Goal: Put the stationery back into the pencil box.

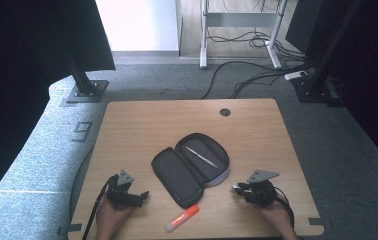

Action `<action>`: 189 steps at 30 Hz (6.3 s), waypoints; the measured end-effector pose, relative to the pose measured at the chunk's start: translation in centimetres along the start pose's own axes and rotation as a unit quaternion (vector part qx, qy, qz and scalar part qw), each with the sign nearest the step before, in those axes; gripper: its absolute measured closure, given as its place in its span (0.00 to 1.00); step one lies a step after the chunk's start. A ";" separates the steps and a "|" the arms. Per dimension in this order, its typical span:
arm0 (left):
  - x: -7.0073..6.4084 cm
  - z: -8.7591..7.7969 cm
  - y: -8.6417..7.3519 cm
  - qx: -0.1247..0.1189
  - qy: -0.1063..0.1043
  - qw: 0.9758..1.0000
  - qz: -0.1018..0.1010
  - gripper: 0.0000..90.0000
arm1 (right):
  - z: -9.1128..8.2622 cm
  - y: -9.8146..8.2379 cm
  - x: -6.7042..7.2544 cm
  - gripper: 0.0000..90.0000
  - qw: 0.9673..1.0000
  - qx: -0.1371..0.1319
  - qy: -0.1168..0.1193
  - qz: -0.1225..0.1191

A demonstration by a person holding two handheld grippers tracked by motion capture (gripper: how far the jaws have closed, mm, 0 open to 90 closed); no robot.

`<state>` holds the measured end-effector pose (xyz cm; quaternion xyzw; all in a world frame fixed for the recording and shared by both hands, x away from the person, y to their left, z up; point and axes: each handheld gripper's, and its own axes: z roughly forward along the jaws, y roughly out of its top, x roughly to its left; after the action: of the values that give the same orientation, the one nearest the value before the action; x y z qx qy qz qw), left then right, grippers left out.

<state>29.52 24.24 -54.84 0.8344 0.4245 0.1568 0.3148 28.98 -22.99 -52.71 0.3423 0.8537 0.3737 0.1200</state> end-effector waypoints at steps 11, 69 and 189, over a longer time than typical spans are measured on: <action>0.0 0.0 0.0 0.000 0.000 1.000 0.000 0.00 | -1.5 2.0 -0.1 0.80 1.000 -0.011 0.003 -0.010; 0.0 0.0 0.0 0.000 0.000 1.000 0.000 0.00 | 1.9 7.6 -1.2 0.80 0.999 -0.012 0.000 -0.031; 0.0 0.0 0.0 0.000 0.000 1.000 0.000 0.00 | 4.5 8.2 -0.5 0.35 0.999 -0.008 -0.002 -0.039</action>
<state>29.52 24.24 -54.84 0.8344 0.4243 0.1569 0.3150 35.47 -16.84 -49.88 0.3083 0.8631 0.3752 0.1389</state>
